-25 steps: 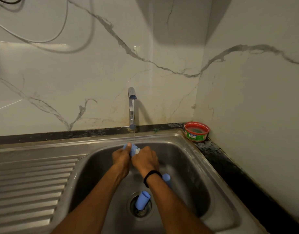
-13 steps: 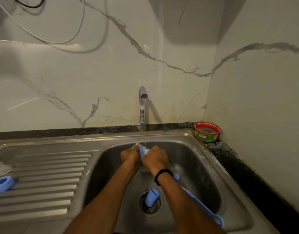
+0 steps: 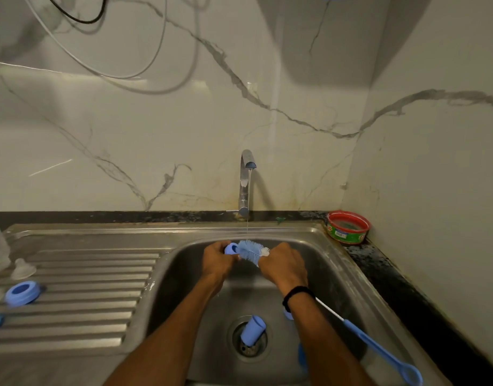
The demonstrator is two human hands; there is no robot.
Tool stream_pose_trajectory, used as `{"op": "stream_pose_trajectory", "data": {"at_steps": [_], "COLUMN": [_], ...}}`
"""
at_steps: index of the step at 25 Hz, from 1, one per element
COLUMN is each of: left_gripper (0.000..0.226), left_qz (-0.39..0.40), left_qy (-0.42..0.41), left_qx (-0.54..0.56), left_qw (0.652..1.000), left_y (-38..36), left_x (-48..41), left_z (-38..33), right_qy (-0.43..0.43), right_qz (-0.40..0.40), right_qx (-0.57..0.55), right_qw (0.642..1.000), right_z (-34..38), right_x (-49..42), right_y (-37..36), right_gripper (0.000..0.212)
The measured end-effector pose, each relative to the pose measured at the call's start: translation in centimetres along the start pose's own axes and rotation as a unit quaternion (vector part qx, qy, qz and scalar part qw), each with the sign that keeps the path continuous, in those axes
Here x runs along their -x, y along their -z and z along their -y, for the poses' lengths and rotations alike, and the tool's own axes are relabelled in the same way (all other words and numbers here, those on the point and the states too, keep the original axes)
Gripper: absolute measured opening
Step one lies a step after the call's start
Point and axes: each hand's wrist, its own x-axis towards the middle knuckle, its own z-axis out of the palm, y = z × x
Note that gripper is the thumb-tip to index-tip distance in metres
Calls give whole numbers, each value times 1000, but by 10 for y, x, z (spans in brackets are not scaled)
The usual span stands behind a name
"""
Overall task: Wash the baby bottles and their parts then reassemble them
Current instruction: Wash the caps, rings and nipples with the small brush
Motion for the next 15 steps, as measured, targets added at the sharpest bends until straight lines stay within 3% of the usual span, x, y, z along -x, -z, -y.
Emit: {"op": "stream_pose_trajectory", "data": {"at_steps": [5,9,12,15], "left_gripper": [43,46,34,22], "left_qz": [113,75,115,96], "left_qy": [-46,-34,-33,44], "left_qx": [-9,37,57,173], "left_qw": [992,996,991,979], "left_y": [11,14,8,-9], "left_x": [-5,-11,-8,-4], "left_z": [4,5,5,-2], "right_qy": [-1,11,18,13], "right_qz": [14,35,29,10], "right_qx": [0,7,19,1], "right_qw": [1000,999,999,1000], "right_z": [-3,-3,-1,-5], "right_x": [-6,-12,-11,-14], "right_y": [1,-6,-10,-12], "right_gripper": [45,43,45,43]}}
